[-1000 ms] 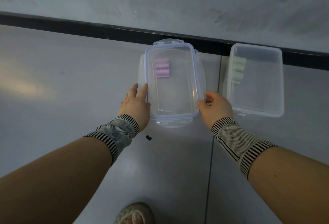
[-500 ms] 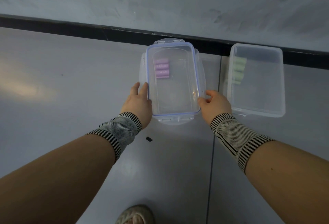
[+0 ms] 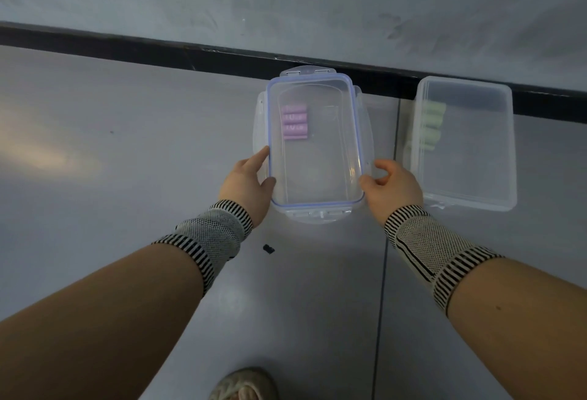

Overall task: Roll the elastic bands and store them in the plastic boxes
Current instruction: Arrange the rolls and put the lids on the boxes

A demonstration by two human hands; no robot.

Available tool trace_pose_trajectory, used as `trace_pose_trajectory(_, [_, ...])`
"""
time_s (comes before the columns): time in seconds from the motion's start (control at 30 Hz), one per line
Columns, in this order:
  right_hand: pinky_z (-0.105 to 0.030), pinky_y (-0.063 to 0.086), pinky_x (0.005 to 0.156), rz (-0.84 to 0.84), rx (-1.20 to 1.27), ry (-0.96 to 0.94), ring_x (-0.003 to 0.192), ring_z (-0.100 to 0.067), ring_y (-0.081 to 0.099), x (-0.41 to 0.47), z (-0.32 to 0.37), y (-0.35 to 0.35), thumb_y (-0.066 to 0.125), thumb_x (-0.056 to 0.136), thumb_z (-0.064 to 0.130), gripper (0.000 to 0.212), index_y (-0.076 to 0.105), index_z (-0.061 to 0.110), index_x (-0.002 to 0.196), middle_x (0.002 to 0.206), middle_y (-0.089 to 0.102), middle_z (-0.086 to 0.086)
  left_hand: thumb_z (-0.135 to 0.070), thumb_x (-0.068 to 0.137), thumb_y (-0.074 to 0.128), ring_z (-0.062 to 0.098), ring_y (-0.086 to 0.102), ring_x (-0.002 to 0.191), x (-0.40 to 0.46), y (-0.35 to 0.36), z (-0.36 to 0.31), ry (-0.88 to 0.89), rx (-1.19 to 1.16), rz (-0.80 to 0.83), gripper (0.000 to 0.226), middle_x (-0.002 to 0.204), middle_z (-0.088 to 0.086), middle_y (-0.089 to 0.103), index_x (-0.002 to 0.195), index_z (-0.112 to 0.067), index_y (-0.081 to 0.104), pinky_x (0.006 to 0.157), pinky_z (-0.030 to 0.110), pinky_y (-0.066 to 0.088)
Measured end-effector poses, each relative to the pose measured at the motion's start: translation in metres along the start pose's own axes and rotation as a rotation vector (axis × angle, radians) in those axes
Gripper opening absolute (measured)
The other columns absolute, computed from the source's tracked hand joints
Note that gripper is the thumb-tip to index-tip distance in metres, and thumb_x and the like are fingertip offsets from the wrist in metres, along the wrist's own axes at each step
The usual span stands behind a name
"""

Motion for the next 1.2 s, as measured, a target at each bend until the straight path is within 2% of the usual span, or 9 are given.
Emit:
trace_pose_trajectory(0.13, [-0.023, 0.039, 0.075, 0.026, 0.007, -0.032, 0.069, -0.016, 0.054, 0.001, 0.003, 0.005, 0.051, 0.092, 0.022, 0.049, 0.040, 0.024, 0.140, 0.072, 0.055, 0.002, -0.026, 0.093, 0.052, 0.024, 0.055, 0.111, 0.007, -0.002, 0.002, 0.017, 0.041, 0.036, 0.057, 0.147, 0.002, 0.032, 0.145, -0.034, 0.029, 0.096, 0.027, 0.037])
trace_pose_trajectory(0.2, [-0.024, 0.040, 0.072, 0.048, -0.009, -0.046, 0.060, -0.011, 0.049, 0.001, 0.006, 0.008, 0.047, 0.093, 0.019, 0.051, 0.038, 0.026, 0.142, 0.066, 0.052, 0.003, -0.026, 0.090, 0.058, 0.024, 0.053, 0.116, 0.012, -0.006, 0.001, 0.024, 0.060, 0.053, 0.058, 0.151, 0.001, 0.026, 0.142, -0.032, 0.034, 0.103, 0.032, 0.039])
trace_pose_trajectory(0.3, [-0.027, 0.044, 0.075, 0.077, -0.045, -0.055, 0.068, -0.015, 0.053, 0.003, 0.011, 0.008, 0.045, 0.094, 0.018, 0.051, 0.035, 0.025, 0.144, 0.077, 0.053, 0.001, -0.027, 0.088, 0.060, 0.023, 0.024, 0.140, 0.016, -0.015, -0.008, 0.125, 0.270, -0.024, 0.057, 0.157, -0.003, 0.006, 0.140, -0.024, 0.036, 0.112, 0.040, 0.028])
trace_pose_trajectory(0.4, [-0.035, 0.048, 0.087, 0.101, -0.082, -0.073, 0.087, -0.021, 0.053, 0.004, 0.016, 0.008, 0.044, 0.095, 0.015, 0.055, 0.027, 0.027, 0.147, 0.098, 0.046, -0.003, -0.035, 0.093, 0.047, 0.020, -0.004, 0.145, 0.019, -0.009, -0.024, 0.243, 0.438, -0.039, 0.066, 0.158, -0.001, -0.010, 0.148, -0.018, 0.014, 0.117, 0.045, 0.011])
trace_pose_trajectory(0.57, [-0.034, 0.049, 0.083, 0.131, -0.082, -0.096, 0.081, -0.019, 0.051, 0.005, 0.017, 0.008, 0.042, 0.094, 0.014, 0.056, 0.028, 0.029, 0.147, 0.094, 0.046, -0.002, -0.056, 0.094, 0.019, 0.019, -0.018, 0.143, 0.024, 0.024, -0.023, 0.232, 0.602, 0.091, 0.074, 0.155, 0.002, -0.024, 0.148, -0.018, -0.014, 0.117, 0.048, 0.002])
trace_pose_trajectory(0.73, [-0.024, 0.039, 0.075, 0.044, 0.063, -0.008, 0.072, -0.013, 0.051, 0.021, 0.021, 0.003, 0.045, 0.095, 0.022, 0.051, 0.033, 0.023, 0.144, 0.081, 0.054, 0.004, -0.057, 0.093, 0.019, 0.019, -0.020, 0.143, 0.025, 0.026, -0.020, 0.238, 0.600, 0.084, 0.074, 0.154, 0.000, -0.026, 0.147, -0.019, -0.016, 0.117, 0.047, 0.001])
trace_pose_trajectory(0.9, [-0.027, 0.046, 0.078, 0.029, 0.042, -0.019, 0.086, -0.020, 0.061, 0.039, 0.031, 0.005, 0.044, 0.096, 0.028, 0.054, 0.027, 0.031, 0.147, 0.120, 0.063, -0.008, -0.057, 0.093, 0.016, 0.020, -0.021, 0.142, 0.025, 0.026, -0.021, 0.231, 0.647, 0.109, 0.074, 0.154, 0.000, -0.027, 0.146, -0.019, -0.019, 0.117, 0.050, 0.001])
trace_pose_trajectory(1.07, [-0.019, 0.041, 0.073, 0.085, 0.074, 0.008, 0.075, -0.011, 0.056, 0.042, 0.024, 0.007, 0.044, 0.097, 0.028, 0.051, 0.031, 0.033, 0.146, 0.130, 0.058, -0.003, -0.056, 0.093, 0.015, 0.020, -0.023, 0.142, 0.024, 0.027, -0.018, 0.262, 0.631, 0.089, 0.073, 0.153, -0.003, -0.028, 0.146, -0.019, -0.020, 0.117, 0.051, 0.001])
trace_pose_trajectory(1.2, [-0.028, 0.049, 0.080, 0.076, 0.006, 0.013, 0.091, -0.022, 0.059, 0.047, 0.032, 0.014, 0.037, 0.099, 0.024, 0.046, 0.034, 0.028, 0.145, 0.131, 0.053, -0.010, -0.054, 0.094, 0.021, 0.019, -0.021, 0.142, 0.026, 0.025, -0.017, 0.270, 0.566, 0.078, 0.074, 0.154, -0.004, -0.025, 0.147, -0.019, -0.016, 0.117, 0.048, 0.004])
Point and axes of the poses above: each hand's wrist, its own x-axis towards the middle knuckle, its own y-axis out of the palm, z = x × y, the point moved 5 cm from there along x, towards the middle knuckle
